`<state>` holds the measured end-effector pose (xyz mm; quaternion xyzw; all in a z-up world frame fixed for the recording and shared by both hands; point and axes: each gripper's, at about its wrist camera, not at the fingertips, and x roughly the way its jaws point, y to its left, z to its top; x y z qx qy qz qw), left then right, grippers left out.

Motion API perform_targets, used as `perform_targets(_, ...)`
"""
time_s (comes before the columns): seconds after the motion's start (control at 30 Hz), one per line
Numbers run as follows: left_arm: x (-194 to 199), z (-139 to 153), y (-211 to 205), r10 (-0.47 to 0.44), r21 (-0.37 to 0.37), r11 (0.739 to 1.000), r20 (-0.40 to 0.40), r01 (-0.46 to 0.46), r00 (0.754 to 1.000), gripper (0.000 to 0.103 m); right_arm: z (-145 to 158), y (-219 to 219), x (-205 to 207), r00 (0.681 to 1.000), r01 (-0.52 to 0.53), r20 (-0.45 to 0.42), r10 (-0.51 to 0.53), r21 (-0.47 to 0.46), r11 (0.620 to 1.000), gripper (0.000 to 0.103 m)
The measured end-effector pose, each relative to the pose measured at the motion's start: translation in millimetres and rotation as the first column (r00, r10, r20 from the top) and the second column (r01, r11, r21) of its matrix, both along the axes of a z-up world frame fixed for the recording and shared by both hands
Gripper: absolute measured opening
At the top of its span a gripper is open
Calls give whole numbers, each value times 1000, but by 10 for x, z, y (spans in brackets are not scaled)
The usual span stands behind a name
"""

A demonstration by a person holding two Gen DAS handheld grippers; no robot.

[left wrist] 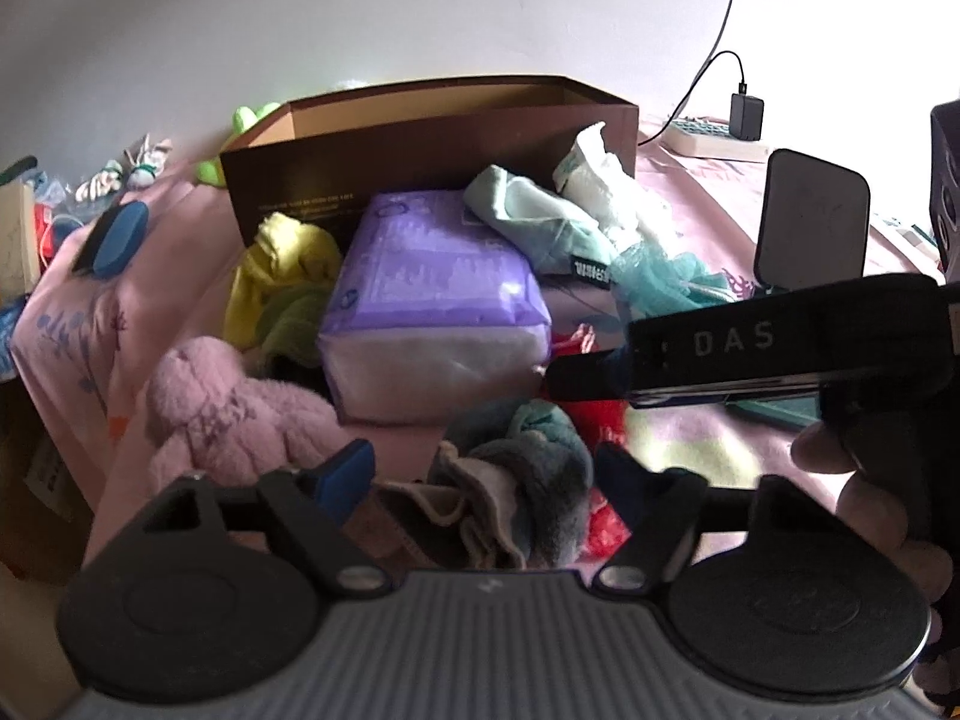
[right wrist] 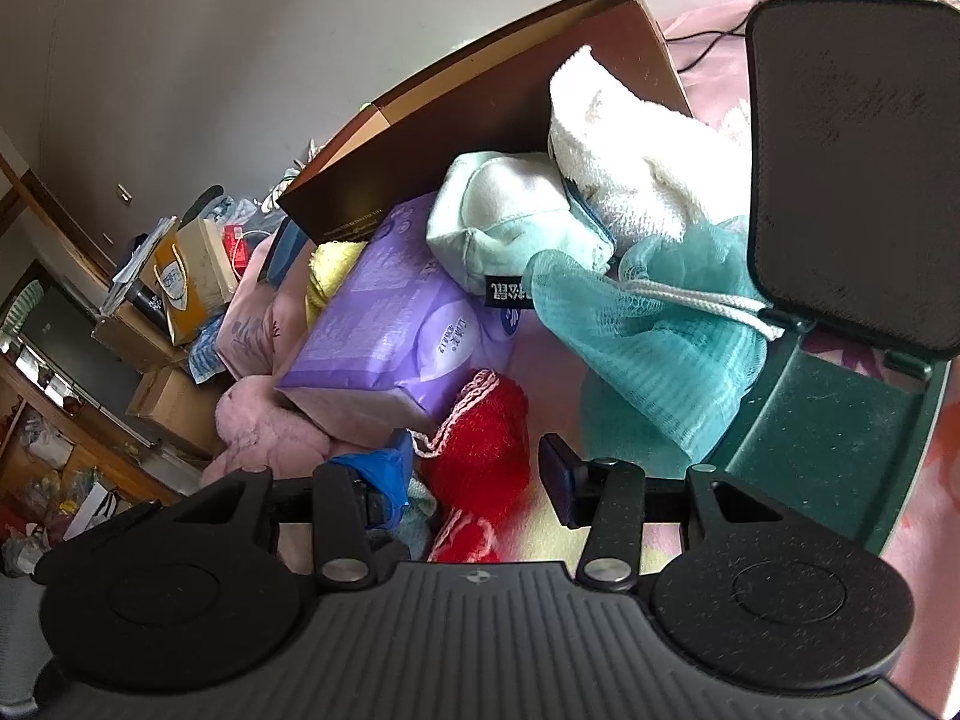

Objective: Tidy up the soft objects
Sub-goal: 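Close the left tool on the grey socks while the right tool grasps the red mesh bag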

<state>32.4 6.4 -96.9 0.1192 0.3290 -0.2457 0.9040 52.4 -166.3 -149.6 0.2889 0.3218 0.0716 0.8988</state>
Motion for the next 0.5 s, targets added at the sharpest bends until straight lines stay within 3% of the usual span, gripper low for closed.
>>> perform_targets(0.07, -1, -14, -10, -12, 3, 1000, 6, 12, 1000, 71, -37, -4, 25, 1000, 0, -3, 0, 21, 1000, 31)
perform_targets(0.23, 38, -24, 4, -22, -40, 999, -33, 20, 999, 55, -77, -33, 39, 1000, -15, 8, 14, 59, 998, 26)
perform_targets(0.5, -50, -21, 55, 3, -82, 997, -35, -6, 999, 48, -6, -70, -109, 998, -26, 64, 24, 41, 999, 12)
